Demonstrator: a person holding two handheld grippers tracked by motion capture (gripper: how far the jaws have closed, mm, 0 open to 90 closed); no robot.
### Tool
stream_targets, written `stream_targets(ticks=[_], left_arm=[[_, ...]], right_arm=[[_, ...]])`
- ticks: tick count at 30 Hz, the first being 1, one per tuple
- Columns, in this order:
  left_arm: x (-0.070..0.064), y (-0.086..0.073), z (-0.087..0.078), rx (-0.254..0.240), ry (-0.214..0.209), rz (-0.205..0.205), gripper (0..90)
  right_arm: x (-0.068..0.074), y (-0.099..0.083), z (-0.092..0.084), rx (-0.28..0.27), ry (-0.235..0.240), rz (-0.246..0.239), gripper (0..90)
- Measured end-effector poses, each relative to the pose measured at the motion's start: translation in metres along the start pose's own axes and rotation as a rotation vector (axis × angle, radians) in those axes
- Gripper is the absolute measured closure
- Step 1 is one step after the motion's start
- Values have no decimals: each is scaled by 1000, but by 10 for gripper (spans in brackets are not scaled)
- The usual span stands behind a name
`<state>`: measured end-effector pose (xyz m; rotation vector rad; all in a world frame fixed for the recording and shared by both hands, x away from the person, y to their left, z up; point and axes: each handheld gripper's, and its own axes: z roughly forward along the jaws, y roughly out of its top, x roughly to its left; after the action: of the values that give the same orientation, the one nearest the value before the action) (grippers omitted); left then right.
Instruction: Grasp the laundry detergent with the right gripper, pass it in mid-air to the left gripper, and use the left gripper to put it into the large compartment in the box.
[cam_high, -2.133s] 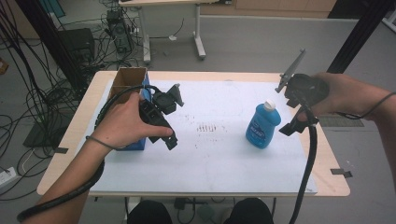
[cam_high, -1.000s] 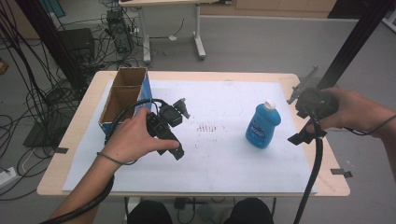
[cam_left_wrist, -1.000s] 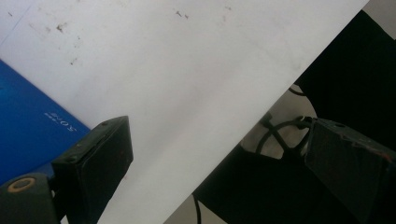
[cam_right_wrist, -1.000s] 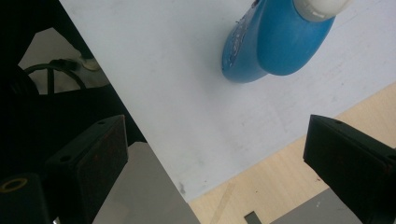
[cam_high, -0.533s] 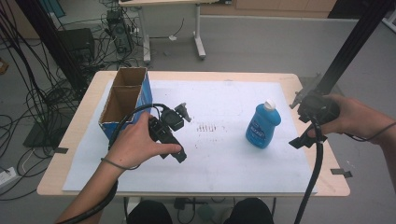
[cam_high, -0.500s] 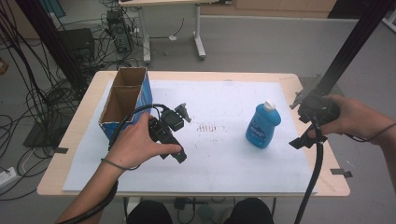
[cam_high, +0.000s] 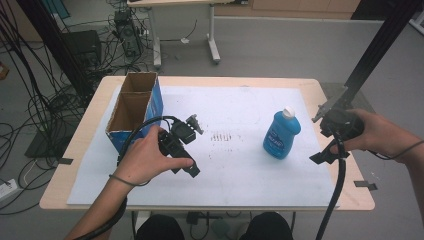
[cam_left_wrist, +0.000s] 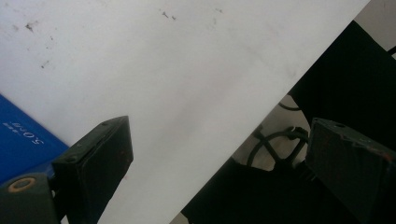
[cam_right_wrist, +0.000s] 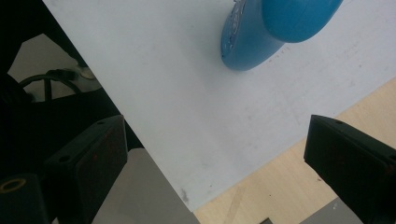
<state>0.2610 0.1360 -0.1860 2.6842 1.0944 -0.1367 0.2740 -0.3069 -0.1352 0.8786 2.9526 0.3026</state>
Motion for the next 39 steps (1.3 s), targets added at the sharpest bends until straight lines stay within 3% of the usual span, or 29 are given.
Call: stream_targets(ticks=[15,29,39], left_arm=[[7,-2,8,-13,-11,-17,80],[6,4,12,-33,-18,-14,78],[13,-7,9,-55,-26,-46,77]], right_arm=[[-9,-20,21,-48,17,38,57],[-19,-32,35,-55,21,32,55],[-21,-41,40,-94,22,31,54]])
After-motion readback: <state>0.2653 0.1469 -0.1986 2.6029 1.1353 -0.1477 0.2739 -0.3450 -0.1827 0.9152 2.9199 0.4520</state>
